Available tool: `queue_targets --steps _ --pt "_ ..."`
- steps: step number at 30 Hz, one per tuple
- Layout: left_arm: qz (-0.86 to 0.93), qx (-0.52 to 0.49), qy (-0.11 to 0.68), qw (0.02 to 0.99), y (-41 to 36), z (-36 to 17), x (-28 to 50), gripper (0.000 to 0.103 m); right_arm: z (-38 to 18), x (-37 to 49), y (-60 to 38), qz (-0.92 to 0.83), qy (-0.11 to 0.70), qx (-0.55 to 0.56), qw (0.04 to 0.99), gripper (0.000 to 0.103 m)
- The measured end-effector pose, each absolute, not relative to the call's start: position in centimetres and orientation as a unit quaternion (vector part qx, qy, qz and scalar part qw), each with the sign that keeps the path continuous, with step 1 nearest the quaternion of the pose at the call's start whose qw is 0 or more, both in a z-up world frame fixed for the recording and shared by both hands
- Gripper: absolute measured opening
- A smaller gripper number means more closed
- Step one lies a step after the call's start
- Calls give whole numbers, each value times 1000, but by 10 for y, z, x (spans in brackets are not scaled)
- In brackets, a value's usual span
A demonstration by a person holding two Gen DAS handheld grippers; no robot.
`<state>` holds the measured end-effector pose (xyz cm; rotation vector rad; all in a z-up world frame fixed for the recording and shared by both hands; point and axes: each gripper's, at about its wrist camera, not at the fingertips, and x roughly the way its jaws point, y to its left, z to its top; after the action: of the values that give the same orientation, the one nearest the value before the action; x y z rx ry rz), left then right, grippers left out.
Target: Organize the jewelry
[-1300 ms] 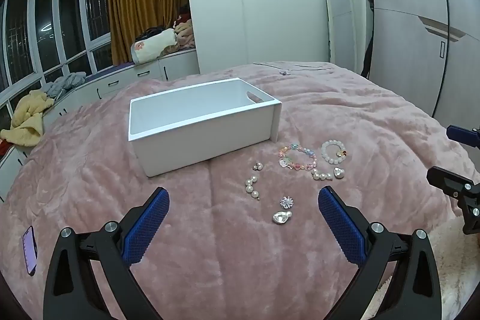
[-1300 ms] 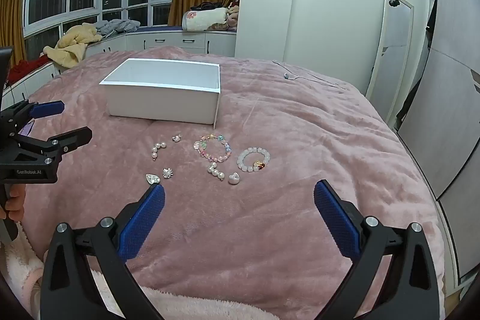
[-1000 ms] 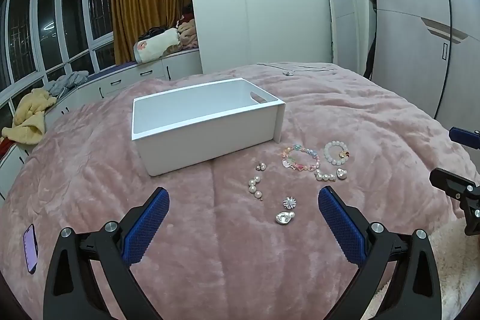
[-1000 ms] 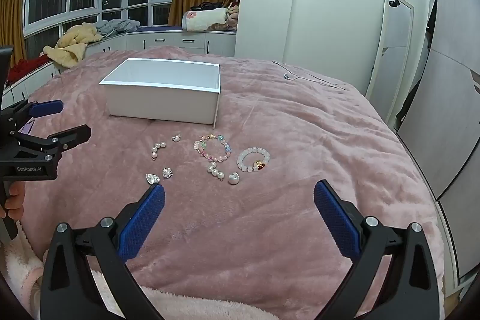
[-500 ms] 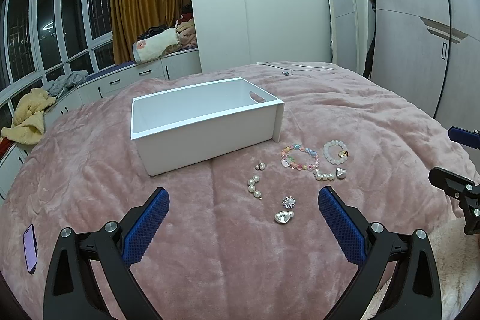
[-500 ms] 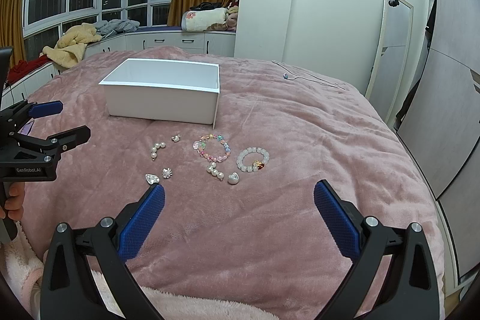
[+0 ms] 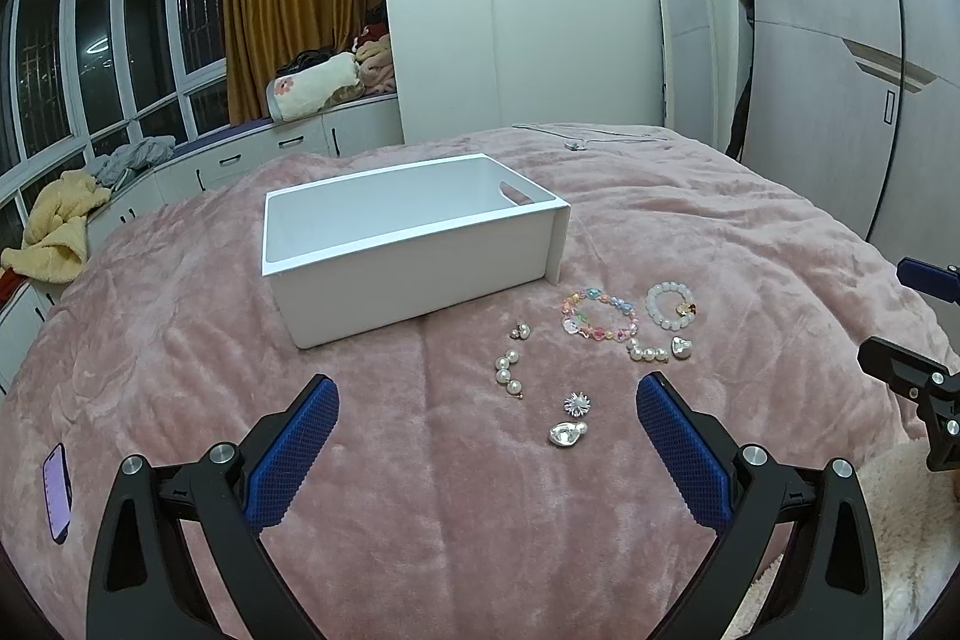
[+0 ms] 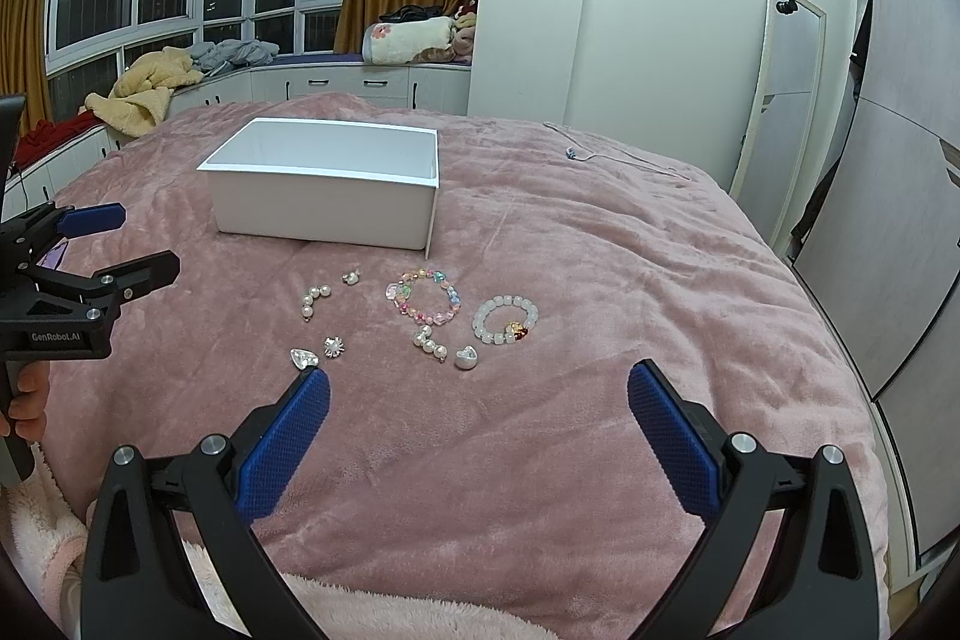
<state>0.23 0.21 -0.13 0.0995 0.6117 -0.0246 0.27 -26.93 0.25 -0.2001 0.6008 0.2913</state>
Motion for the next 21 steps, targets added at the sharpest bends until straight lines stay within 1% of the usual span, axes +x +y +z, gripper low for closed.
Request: queue_targets --steps 21 --pt "-14 44 303 952 4 -4 1 101 5 2 -273 141 286 -87 944 98"
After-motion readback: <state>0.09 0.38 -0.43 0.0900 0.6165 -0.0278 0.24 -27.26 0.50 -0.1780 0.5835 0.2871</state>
